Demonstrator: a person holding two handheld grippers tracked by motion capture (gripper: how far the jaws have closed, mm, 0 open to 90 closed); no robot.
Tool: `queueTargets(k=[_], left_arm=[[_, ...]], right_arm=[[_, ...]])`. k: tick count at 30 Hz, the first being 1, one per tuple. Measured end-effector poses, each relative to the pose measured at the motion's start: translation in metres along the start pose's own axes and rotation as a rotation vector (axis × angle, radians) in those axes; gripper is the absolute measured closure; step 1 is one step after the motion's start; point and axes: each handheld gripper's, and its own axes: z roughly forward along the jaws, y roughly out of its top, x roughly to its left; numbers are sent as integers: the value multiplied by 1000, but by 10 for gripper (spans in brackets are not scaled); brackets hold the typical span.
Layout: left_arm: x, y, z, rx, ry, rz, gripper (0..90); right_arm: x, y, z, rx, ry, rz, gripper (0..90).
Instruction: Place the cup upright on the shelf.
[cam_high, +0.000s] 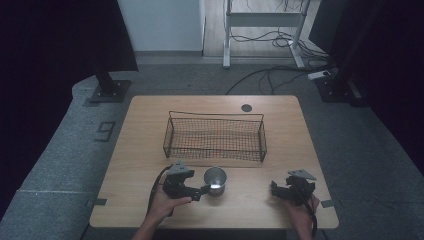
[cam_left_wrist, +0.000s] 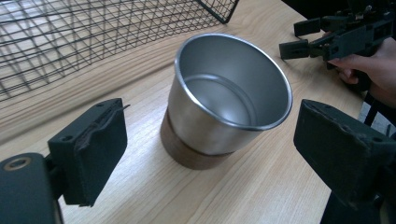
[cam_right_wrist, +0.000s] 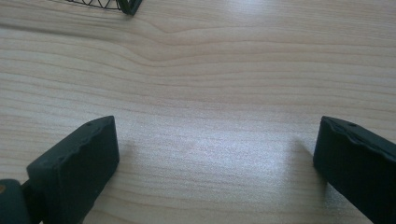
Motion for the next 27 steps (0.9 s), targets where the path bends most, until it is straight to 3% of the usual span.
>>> queueTargets(k=[8, 18, 27], left_arm=[[-6, 6, 11, 10, -9, 15, 71], [-16, 14, 24, 42, 15, 54, 44], [-22, 16, 38, 66, 48, 65, 9]], right_arm=[[0, 0, 0, 0, 0, 0, 2], [0, 0, 0, 0, 0, 0, 2], [0, 0, 0, -2, -1, 2, 4]])
